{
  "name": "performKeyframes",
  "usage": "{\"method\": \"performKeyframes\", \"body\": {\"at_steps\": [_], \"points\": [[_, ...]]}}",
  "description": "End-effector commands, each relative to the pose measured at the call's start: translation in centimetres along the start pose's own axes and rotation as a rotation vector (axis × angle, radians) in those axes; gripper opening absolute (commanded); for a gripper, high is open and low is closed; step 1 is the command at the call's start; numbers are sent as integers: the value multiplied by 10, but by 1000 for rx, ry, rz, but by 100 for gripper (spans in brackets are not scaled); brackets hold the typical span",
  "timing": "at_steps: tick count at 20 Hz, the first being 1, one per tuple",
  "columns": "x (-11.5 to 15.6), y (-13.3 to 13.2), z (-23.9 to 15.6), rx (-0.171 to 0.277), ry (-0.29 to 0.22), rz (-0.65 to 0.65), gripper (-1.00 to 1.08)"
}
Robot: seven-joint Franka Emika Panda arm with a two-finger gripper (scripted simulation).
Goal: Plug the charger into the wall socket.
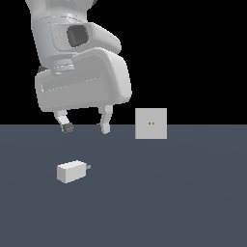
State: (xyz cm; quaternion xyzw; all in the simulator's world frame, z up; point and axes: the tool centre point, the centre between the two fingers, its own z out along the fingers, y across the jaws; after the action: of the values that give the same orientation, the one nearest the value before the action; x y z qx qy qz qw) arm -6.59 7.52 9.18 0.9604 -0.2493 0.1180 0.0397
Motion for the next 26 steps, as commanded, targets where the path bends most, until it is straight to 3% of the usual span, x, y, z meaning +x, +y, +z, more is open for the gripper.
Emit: {"method": "performKeyframes", "body": {"at_steps": [1, 13, 26], "points": [[-4, -3, 4, -4, 14, 29, 100], [-18, -14, 21, -22, 62, 131, 100], [-22, -16, 29, -26, 70, 149, 100]]}}
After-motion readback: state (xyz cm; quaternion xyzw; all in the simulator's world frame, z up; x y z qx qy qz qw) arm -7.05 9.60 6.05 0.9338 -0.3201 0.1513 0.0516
